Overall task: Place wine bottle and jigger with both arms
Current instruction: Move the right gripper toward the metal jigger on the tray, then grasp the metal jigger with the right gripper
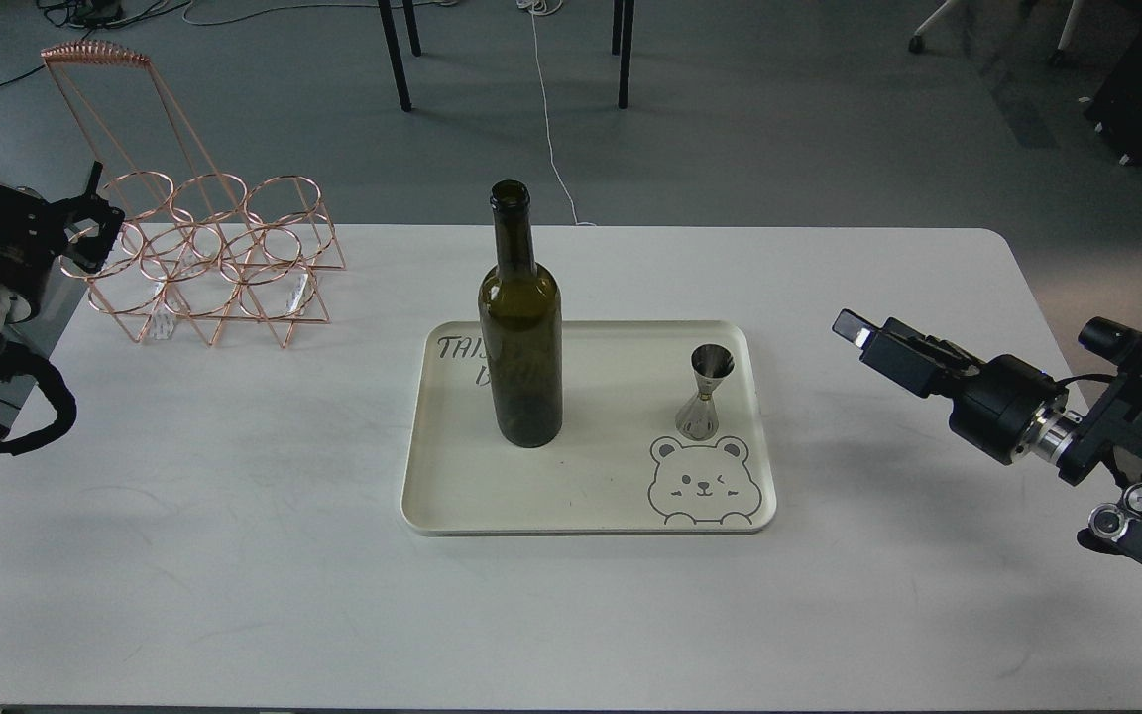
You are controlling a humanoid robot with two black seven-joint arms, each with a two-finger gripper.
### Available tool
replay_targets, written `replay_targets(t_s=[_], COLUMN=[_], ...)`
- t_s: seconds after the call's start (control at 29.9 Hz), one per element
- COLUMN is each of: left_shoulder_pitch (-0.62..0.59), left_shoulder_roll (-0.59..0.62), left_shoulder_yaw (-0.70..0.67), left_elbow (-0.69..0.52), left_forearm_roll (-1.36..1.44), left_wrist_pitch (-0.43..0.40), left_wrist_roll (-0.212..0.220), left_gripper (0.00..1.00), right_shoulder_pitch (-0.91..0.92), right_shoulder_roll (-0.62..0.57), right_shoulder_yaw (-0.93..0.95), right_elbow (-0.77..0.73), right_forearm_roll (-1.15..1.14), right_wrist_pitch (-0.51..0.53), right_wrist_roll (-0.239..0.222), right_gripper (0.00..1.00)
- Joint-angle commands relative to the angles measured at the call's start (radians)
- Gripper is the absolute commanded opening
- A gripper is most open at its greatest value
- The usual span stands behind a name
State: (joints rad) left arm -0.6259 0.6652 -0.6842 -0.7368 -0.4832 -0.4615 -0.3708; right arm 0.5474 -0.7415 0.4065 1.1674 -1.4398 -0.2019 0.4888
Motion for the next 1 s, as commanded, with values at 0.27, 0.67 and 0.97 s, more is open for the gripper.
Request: replay_targets(t_s=[0.27,0.67,0.97], left_shoulder_pitch=[-0.003,-0.005,-0.003], left_shoulder_roll=[0.001,0.017,0.027], left_shoulder_yaw=[-0.002,-0.017,-0.015], left_elbow=[0.000,0.005,0.010], left_forearm_roll=[0.000,-0.003,-0.003], left_wrist_pitch=[-0.008,-0.017,-0.017], left_wrist_roll=[0.000,-0.002,-0.002], left_gripper=[0.99,0.99,0.99], right_shoulder_pitch=[0.118,0.281,0.289], right_shoulder_roll=[0.194,0.352,0.390], right_shoulder_yaw=[-0.196,-0.362,-0.402], right_elbow=[-0.195,-0.353,-0.394], right_forearm_roll=[-0.346,-0.367,-0.367], right_wrist_pitch=[-0.162,-0.163,-0.163], right_wrist_roll=[0.000,0.000,0.000], right_gripper=[0.93,0.83,0.60])
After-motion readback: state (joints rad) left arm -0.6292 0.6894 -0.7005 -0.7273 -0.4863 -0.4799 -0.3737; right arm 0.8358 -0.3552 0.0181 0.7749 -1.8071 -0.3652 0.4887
